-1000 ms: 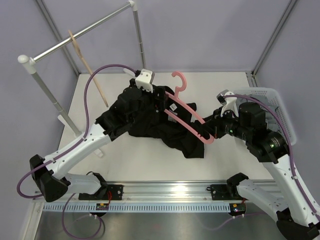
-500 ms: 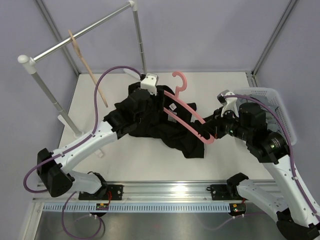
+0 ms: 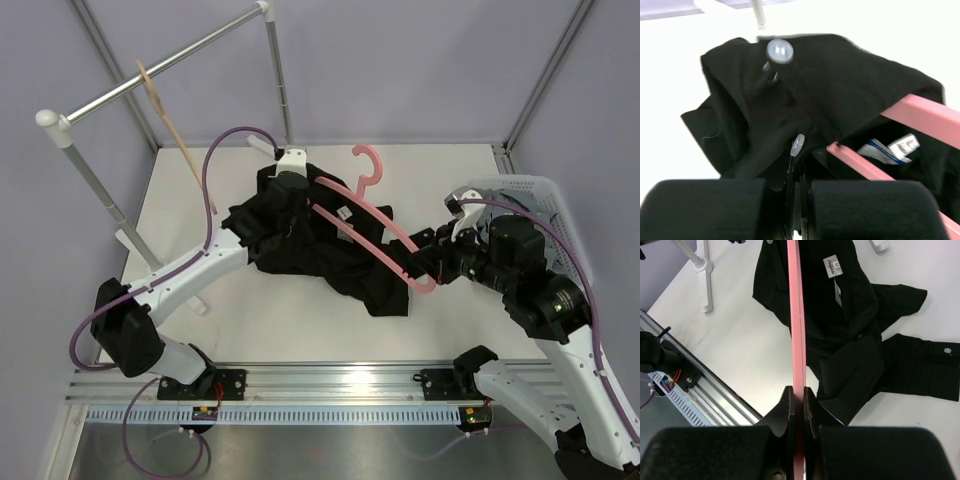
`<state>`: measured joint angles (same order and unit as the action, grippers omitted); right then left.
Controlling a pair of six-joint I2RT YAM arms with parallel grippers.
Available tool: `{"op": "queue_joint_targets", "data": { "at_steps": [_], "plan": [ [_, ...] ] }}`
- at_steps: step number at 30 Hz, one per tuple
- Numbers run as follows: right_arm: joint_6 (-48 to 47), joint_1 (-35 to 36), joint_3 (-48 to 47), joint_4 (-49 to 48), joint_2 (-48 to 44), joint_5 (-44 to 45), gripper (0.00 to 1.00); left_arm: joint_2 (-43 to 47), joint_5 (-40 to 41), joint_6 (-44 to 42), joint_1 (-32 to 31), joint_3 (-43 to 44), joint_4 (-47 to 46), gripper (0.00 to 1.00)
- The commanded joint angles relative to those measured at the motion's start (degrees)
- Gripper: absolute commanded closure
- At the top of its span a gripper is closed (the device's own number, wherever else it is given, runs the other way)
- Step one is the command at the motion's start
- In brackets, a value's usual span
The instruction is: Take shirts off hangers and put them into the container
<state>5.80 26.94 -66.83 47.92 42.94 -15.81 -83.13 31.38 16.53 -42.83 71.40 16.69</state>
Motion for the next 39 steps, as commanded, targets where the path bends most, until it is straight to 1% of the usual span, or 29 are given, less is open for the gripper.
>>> {"op": "queue_joint_targets", "data": {
  "at_steps": [1, 7, 10, 14, 18, 22, 25, 28, 29, 33, 34, 35, 39],
  "plan": [
    [0.1, -0.2, -1.4, -1.8, -2.0, 2.7, 1.0, 0.3, 3.3, 2.6, 2.0, 0.9, -1.0, 1.0],
    [0.0, -0.1, -1.7, -0.3, -3.4, 2.2, 1.0, 0.7, 2.6, 4.7, 4.9, -0.7, -0.2, 1.0],
    [0.2, 0.0, -1.8, 0.8, -3.3, 1.8, 1.0, 0.0, 2.9, 4.0, 5.6, 0.5, -0.1, 1.0],
    [0.4, -0.1, -2.3, 1.2, -5.6, 2.1, 1.0, -2.0, 3.0, 3.9, 6.4, 1.6, 1.0, 1.0],
    [1.0, -0.2, -4.6, 2.9, -4.8, 5.1, 1.0, -2.6, 2.5, 5.3, 7.0, 0.9, 1.2, 1.0],
    [1.4, -0.2, -6.8, 2.1, -4.5, 7.1, 1.0, -3.0, 1.8, 6.8, 7.0, -0.1, 2.1, 1.0],
    [1.2, -0.1, -9.0, 0.2, -3.5, 6.7, 1.0, -2.3, 0.4, 8.0, 7.0, -2.0, 2.0, 1.0],
    [0.7, -0.1, -12.3, -2.0, 0.4, 5.0, 1.0, -0.3, -2.1, 9.6, 7.0, -5.5, 2.1, 1.0],
    [0.6, -0.1, -13.3, -3.4, 3.0, 4.6, 1.0, 0.4, -2.6, 9.9, 7.0, -6.4, 2.1, 1.0],
    [-0.4, -0.1, -17.1, -8.2, 10.3, 1.1, 1.0, 5.5, -6.9, 11.2, 6.9, -12.8, 2.0, 0.92],
    [-0.6, 0.0, -18.3, -10.5, 13.3, 0.3, 1.0, 7.8, -8.9, 11.3, 6.9, -13.7, 2.0, 0.84],
    [-0.6, 0.0, -18.9, -11.9, 14.5, -0.3, 1.0, 8.9, -10.2, 11.2, 6.8, -14.6, 2.2, 0.81],
    [-1.6, 0.7, -23.1, -16.1, 21.7, -2.1, 1.0, 13.6, -17.1, 9.4, 6.4, -16.7, 4.0, 0.5]
  ]
}}
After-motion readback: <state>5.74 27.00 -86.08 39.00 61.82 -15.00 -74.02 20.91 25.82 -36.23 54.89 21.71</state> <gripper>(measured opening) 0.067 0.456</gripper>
